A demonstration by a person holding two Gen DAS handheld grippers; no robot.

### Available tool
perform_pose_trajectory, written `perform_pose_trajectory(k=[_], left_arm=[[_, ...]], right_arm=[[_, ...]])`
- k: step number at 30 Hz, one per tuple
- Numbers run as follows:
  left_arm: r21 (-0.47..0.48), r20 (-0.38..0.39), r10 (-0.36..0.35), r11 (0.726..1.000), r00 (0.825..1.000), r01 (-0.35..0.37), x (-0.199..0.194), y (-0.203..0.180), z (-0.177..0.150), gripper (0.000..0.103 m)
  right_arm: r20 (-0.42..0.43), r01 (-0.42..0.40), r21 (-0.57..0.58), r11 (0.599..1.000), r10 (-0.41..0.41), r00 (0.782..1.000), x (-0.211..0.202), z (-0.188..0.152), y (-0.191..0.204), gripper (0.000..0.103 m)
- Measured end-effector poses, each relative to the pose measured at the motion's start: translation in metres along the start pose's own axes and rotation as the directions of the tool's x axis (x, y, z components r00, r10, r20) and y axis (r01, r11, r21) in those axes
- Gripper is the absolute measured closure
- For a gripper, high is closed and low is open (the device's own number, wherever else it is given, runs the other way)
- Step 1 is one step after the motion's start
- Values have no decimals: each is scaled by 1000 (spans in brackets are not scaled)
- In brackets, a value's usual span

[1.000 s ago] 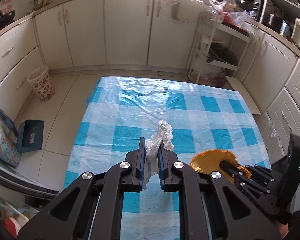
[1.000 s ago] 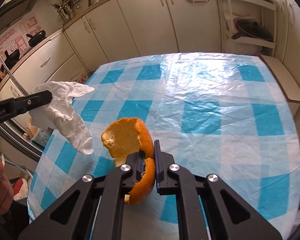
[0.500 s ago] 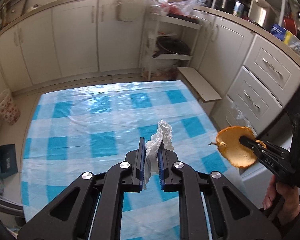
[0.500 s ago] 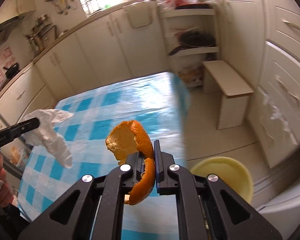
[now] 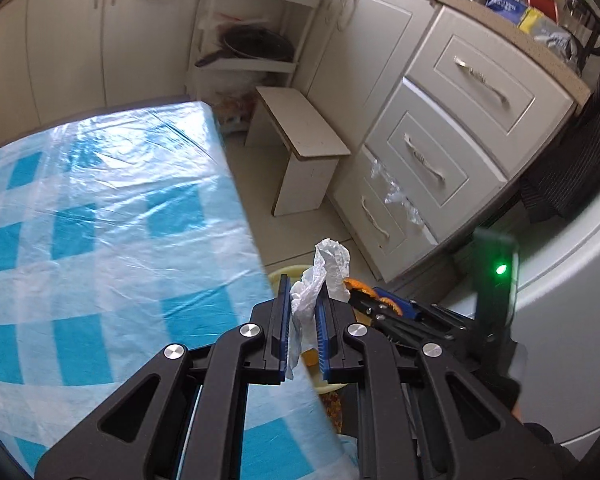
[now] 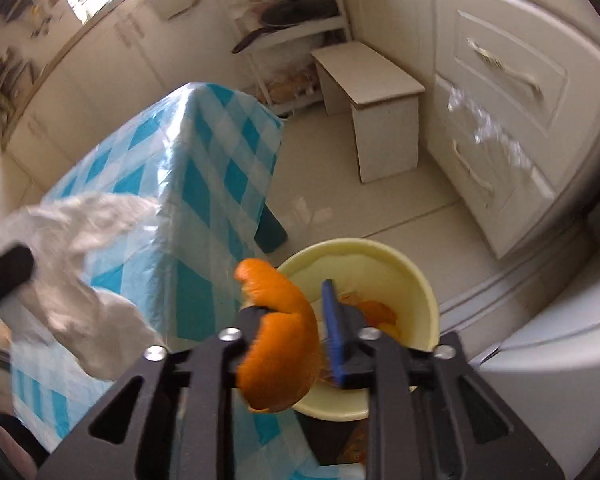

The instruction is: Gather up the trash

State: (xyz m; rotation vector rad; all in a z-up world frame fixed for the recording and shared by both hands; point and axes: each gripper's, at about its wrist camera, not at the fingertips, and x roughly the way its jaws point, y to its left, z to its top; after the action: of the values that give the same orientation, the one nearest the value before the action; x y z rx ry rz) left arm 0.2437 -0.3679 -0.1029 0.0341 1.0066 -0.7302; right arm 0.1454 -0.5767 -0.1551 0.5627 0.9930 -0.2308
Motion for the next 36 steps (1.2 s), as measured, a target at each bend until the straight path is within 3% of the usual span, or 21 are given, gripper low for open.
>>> perform_pose_trajectory(k=[4,7,10,12,14,16,20,25,27,30,36], left_arm=[[10,-65,35,999,997,-35,31,-11,0,92],[33,-117,57,998,991,-54,54,-21,-4,91],[48,-143,85,996,986,-79,68,-28,-7,83],[44,-163,105,994,981,-99,76,-28,-9,71],[49,-187,133,991,973,-126,83,-28,-11,64],[44,-191,134,991,972,-128,85,-27,-11,60],[57,-181,143,989,973,-135,85,-31,-9,54],[95,-144,184,981,972,-172,72,-40,-11,51],[123,-112,218,971,970,-204,61,-44,-15,44],[152,-77,266,956,961,-253,44,-48,-21,35],[182,-27,338,927,941,-328,1,-53,-39,27]], right_arm=[[68,-74,186,980,62,996,-20,11,-29,69],[110,-102,215,971,80,991,-34,14,-34,61],[77,-94,158,983,83,994,-28,16,-26,56],[12,-49,141,989,48,999,-12,14,-24,47],[-36,-54,201,978,62,997,1,10,-34,45],[-29,-54,248,967,63,998,1,9,-43,42],[49,-82,282,956,71,996,-15,10,-48,33],[118,-146,304,941,115,986,-29,14,-48,31],[148,-150,291,945,110,983,-36,17,-45,30],[168,-145,271,952,102,980,-44,21,-38,28],[203,-114,192,975,74,976,-55,23,-13,24]])
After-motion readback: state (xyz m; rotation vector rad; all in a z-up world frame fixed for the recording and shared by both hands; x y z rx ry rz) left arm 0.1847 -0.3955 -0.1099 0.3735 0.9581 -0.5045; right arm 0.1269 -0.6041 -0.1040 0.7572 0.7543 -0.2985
